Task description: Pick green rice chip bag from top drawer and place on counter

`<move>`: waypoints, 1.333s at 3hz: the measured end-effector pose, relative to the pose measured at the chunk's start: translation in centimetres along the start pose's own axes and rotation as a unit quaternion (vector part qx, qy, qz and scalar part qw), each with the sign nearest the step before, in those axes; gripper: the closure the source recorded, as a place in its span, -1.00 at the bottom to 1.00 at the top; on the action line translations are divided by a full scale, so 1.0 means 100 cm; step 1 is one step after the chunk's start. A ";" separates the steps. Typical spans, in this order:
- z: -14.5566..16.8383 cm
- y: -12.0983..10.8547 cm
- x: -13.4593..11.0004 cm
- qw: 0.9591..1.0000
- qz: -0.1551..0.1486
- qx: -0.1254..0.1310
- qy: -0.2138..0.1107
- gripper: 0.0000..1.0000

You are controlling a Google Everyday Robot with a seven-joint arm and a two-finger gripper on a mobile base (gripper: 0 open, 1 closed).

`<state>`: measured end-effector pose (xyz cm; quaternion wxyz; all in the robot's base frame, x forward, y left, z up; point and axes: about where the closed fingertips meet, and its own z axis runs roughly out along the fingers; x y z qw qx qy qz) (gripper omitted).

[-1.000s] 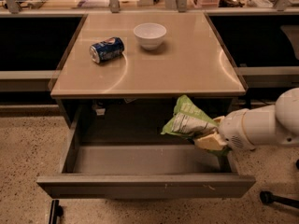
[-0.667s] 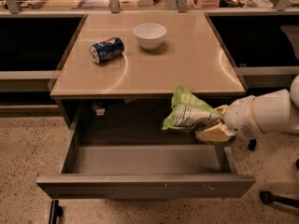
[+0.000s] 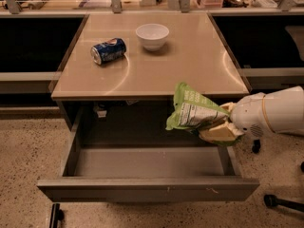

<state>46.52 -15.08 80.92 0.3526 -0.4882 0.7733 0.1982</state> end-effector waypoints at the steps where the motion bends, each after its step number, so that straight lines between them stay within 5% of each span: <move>1: -0.026 -0.014 -0.030 0.999 -0.045 0.010 -0.029 1.00; 2: -0.041 -0.046 -0.056 0.996 -0.075 0.006 -0.040 1.00; 4: -0.022 -0.113 -0.101 0.987 -0.121 -0.055 -0.087 1.00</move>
Offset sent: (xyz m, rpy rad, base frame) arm 0.0903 -0.0182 0.1154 0.0158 -0.2007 0.1654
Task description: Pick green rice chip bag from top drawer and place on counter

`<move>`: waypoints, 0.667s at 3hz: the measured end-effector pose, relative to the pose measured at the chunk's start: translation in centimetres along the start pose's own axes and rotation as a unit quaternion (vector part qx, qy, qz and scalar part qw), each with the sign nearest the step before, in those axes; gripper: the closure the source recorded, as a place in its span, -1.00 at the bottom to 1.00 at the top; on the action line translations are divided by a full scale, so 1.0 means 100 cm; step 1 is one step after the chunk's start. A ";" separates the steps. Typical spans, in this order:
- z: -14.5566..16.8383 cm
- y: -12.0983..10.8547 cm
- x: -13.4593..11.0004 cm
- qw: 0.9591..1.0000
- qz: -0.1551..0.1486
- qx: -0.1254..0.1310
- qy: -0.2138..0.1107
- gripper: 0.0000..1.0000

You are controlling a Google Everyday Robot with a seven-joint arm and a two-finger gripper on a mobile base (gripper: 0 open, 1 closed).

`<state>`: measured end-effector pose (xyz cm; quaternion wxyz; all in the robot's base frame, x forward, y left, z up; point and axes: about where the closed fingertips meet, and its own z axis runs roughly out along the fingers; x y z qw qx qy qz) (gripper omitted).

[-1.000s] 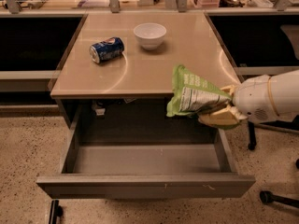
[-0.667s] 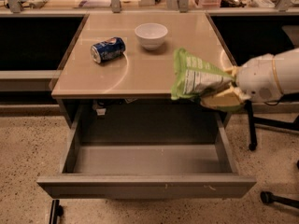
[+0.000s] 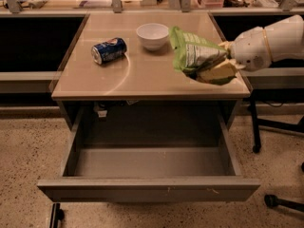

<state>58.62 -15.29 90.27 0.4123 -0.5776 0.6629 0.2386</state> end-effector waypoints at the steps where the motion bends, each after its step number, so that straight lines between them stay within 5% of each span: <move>1: 0.011 -0.032 -0.004 1.000 -0.001 -0.010 -0.017 1.00; 2: 0.020 -0.056 -0.002 1.000 0.006 -0.002 -0.013 1.00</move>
Offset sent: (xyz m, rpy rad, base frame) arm 0.0928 -0.0016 -0.0015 0.0176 0.0031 -0.0524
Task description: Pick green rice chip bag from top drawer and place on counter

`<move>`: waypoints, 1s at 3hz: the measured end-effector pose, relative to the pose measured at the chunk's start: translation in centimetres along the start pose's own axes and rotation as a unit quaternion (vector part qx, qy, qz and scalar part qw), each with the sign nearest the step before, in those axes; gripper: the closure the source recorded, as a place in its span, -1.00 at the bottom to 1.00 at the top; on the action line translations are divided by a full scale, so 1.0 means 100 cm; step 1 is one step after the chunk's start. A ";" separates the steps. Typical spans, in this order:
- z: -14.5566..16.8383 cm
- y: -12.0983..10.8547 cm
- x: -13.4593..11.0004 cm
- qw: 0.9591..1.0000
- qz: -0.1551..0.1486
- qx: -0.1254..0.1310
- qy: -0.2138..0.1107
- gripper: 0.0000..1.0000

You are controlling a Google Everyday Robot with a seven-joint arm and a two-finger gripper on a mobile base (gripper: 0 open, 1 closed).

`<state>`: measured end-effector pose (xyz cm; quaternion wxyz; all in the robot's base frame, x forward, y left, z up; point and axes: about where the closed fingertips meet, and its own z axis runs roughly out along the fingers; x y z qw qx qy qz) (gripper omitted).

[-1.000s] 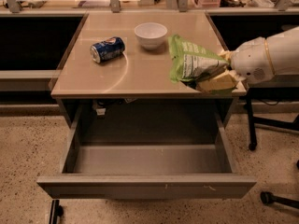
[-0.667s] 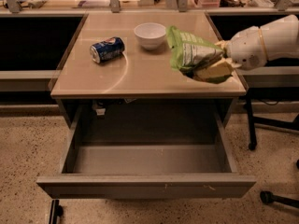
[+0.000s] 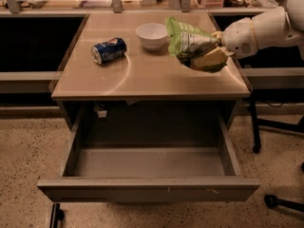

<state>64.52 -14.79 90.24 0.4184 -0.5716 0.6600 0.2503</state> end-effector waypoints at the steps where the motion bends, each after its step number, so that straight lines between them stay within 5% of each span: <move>1: 0.009 -0.019 0.012 0.999 0.023 0.030 0.027 1.00; 2: 0.019 -0.027 0.023 0.992 0.044 0.087 0.074 0.62; 3: 0.039 -0.026 0.043 0.990 0.056 0.097 0.085 0.16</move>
Offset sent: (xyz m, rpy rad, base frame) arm 0.0426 -0.0020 -0.0674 -0.2478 0.0082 -0.4377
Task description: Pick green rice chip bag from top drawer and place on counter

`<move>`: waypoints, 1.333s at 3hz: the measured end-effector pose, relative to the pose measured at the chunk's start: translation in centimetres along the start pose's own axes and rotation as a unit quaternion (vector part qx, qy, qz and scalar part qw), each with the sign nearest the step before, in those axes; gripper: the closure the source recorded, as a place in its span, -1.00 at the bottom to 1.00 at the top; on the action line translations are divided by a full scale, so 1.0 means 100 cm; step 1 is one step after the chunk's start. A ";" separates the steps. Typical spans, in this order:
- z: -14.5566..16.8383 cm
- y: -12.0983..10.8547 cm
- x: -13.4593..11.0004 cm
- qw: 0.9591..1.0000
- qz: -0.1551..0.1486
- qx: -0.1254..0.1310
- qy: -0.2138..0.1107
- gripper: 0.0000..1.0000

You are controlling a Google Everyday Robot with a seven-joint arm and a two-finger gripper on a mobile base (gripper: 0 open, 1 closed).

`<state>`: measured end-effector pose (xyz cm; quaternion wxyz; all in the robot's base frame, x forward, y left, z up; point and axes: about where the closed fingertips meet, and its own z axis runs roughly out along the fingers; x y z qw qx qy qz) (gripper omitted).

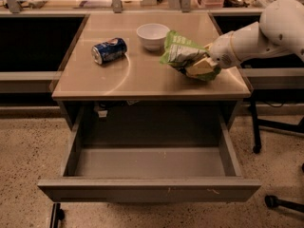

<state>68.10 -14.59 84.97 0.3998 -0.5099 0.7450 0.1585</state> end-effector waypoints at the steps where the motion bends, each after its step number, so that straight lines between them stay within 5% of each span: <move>1: 0.000 0.000 0.000 1.000 0.000 0.000 0.000 -0.30; 2: 0.000 0.000 0.000 1.000 0.000 0.000 0.000 -0.77; 3: 0.000 0.000 0.000 1.000 0.000 0.000 0.000 -1.00; 4: 0.000 0.000 0.000 1.000 0.000 0.000 0.000 -1.00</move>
Offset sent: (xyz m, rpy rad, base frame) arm 0.0000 0.0002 0.0000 0.0005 0.0001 0.0005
